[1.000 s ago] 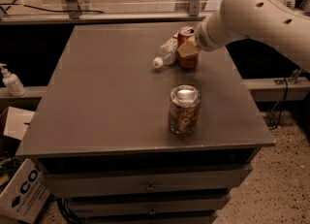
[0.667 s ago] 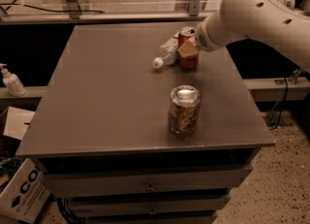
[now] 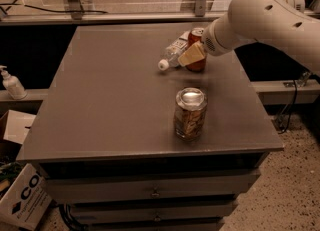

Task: Move coke can near blue plastic bottle

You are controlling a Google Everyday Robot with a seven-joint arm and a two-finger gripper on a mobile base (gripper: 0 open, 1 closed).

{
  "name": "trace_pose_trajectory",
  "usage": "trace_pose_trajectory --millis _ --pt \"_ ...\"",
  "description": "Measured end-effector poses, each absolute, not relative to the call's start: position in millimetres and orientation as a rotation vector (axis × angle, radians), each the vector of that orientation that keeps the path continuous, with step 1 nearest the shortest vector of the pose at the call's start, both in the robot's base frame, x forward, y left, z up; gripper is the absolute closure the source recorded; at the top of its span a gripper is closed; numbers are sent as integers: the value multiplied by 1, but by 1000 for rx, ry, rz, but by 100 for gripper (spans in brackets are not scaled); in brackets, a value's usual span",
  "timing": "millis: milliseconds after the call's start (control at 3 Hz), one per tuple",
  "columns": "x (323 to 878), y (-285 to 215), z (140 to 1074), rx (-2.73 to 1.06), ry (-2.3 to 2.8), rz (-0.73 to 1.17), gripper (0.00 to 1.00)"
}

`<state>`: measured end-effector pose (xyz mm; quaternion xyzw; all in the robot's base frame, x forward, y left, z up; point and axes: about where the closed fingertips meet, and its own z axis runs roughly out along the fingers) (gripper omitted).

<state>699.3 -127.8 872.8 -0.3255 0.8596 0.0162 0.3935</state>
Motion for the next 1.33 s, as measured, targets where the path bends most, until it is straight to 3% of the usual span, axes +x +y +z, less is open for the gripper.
trace_pose_trajectory --millis 1333 --pt "649 -177 856 -593 2252 -6 0"
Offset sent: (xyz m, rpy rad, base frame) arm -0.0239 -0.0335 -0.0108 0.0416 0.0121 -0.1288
